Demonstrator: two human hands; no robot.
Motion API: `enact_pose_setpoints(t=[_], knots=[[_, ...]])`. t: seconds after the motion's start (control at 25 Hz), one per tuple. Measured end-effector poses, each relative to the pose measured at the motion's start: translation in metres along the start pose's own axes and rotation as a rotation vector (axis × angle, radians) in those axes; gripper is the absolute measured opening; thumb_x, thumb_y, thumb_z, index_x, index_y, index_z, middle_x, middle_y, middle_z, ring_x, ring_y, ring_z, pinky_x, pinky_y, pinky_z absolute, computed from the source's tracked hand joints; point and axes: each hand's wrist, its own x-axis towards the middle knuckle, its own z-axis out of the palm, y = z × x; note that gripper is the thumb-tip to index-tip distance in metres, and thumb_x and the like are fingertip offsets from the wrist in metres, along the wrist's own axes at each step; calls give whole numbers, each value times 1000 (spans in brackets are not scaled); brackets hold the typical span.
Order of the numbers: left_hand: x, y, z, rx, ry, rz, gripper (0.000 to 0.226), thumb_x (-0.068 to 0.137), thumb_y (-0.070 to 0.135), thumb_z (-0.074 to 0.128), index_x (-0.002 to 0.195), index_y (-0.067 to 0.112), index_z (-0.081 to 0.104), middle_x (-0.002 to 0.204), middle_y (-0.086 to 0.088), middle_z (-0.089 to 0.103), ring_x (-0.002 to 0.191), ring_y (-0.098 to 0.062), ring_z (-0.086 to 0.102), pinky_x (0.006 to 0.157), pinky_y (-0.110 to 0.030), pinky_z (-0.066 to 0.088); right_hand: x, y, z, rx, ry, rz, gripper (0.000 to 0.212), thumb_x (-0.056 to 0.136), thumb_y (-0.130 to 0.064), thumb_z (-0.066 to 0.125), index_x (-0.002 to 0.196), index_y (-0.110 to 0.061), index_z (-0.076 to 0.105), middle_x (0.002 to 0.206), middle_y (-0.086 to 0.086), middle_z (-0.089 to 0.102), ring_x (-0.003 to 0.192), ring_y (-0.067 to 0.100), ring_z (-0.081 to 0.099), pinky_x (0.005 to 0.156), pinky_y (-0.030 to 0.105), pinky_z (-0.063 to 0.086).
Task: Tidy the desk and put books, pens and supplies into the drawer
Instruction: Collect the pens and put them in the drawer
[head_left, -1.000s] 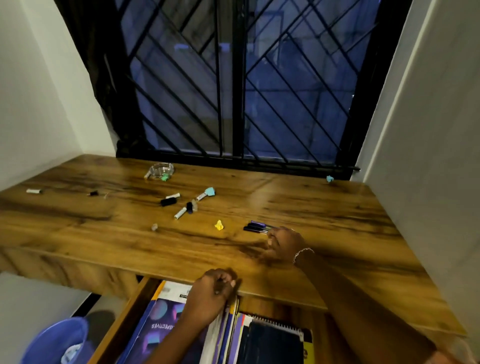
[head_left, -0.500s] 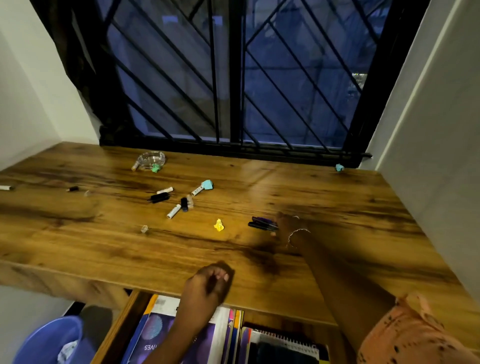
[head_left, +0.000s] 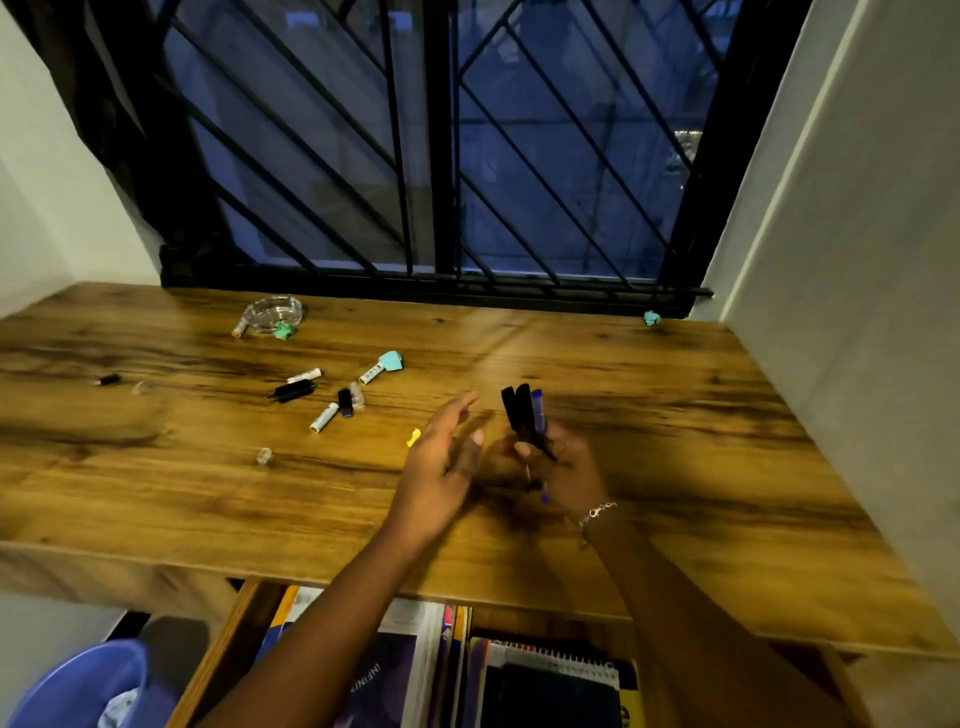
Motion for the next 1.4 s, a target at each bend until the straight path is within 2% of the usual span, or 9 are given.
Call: enact_pose_setpoints(t=[0.24, 0.4, 0.48, 0.6, 0.72, 0.96, 1.2, 1.28, 1.4], knots=[[12, 11, 24, 68, -142, 113, 48, 95, 14, 44, 141, 18, 33, 145, 0, 39, 133, -11, 36, 109, -27, 34, -31, 15, 6, 106, -52, 3, 41, 84, 19, 45, 123, 5, 45, 69, -24, 70, 70, -11, 64, 68, 7, 47], [6, 28, 33, -24, -164, 183, 39, 92, 8, 45, 129, 19, 49, 124, 7, 54, 118, -5, 49, 93, -7, 39, -52, 8, -8, 118, -57, 13, 29, 87, 14, 45, 114, 5, 50, 71, -15, 72, 71, -4, 67, 68, 12, 51], [4, 38, 39, -56, -212, 171, 41, 91, 0, 50, 126, 21, 51, 116, 9, 56, 110, -1, 52, 89, -8, 41, -73, 4, -19, 111, -69, 33, 26, 87, 14, 45, 108, 0, 53, 68, -12, 72, 69, -1, 68, 66, 14, 53], [-12, 51, 58, -106, -365, 90, 38, 89, 0, 54, 125, 13, 56, 108, 3, 62, 92, 5, 57, 83, -13, 47, -116, 7, -42, 178, -71, 150, 23, 88, 13, 45, 93, -6, 57, 64, -6, 72, 66, 4, 69, 62, 19, 56], [-42, 64, 88, -167, -466, -64, 37, 87, 0, 57, 122, 11, 59, 103, -6, 64, 87, -3, 61, 70, -16, 53, -167, 17, -68, 190, -108, 257, 21, 89, 8, 45, 93, -8, 59, 69, 1, 72, 72, 11, 70, 71, 28, 58], [-101, 68, 155, -154, -568, -320, 27, 84, 2, 61, 111, 5, 64, 97, -7, 64, 75, -6, 60, 51, -14, 49, -244, 45, -109, 150, -154, 434, 21, 88, 12, 46, 90, -5, 57, 65, 1, 72, 65, 8, 70, 62, 23, 57], [-142, 47, 204, -145, -687, -466, 29, 82, -4, 62, 111, 0, 62, 85, -2, 62, 74, -8, 58, 62, -24, 51, -284, 72, -131, -127, -232, 598, 10, 84, 3, 60, 92, 0, 65, 84, 9, 67, 70, 5, 64, 80, 25, 51], [-156, 43, 216, -94, -747, -506, 28, 83, -4, 61, 111, 1, 63, 88, -4, 63, 75, -10, 59, 57, -23, 50, -292, 79, -136, -344, -271, 656, 11, 86, -3, 60, 95, 1, 64, 76, 1, 59, 65, 3, 54, 65, 11, 46], [-170, 34, 229, -10, -796, -496, 27, 83, -2, 61, 111, 2, 63, 111, -18, 64, 88, -17, 60, 55, -23, 50, -299, 90, -140, -506, -222, 719, 28, 89, -1, 52, 115, 5, 57, 78, -1, 54, 64, 7, 47, 61, 15, 42]])
